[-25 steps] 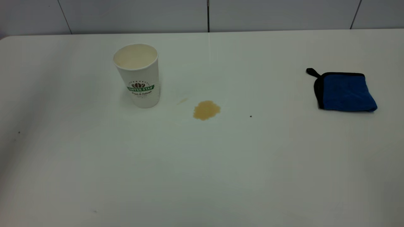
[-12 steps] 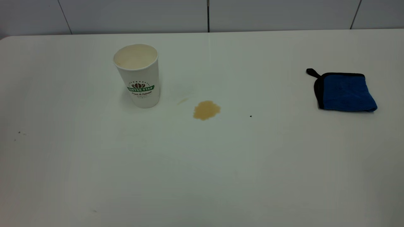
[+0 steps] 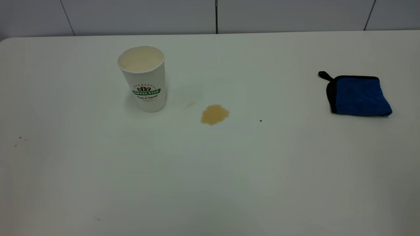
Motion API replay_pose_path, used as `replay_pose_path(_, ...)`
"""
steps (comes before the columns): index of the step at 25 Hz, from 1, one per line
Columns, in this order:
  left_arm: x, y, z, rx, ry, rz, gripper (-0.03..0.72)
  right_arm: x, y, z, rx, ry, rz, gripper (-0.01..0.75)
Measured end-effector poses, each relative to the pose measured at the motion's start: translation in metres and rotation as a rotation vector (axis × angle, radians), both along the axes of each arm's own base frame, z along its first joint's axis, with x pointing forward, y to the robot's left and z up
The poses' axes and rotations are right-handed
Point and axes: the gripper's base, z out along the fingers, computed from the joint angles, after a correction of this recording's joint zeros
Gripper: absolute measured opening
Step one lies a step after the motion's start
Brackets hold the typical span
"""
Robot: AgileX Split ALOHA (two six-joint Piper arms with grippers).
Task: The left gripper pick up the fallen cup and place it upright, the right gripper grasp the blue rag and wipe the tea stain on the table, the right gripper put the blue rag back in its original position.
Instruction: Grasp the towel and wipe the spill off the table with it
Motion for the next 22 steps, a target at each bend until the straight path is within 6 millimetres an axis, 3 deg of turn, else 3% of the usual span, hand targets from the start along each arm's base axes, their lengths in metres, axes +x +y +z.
replay_pose_path(5,-0.032,0.01,-0.024,0.003,-0.106,0.005,0.431,0.0,0.0,0.0,0.0,0.0,0.0,0.495)
replay_pose_path(15,-0.082,0.024,-0.017,-0.068,-0.462,0.013,0.43,0.0,0.0,0.0,-0.001,0.0,-0.001,0.495)
replay_pose_path(22,-0.097,0.027,-0.017,-0.067,-0.567,0.101,0.429,0.0,0.0,0.0,-0.001,0.0,-0.001,0.495)
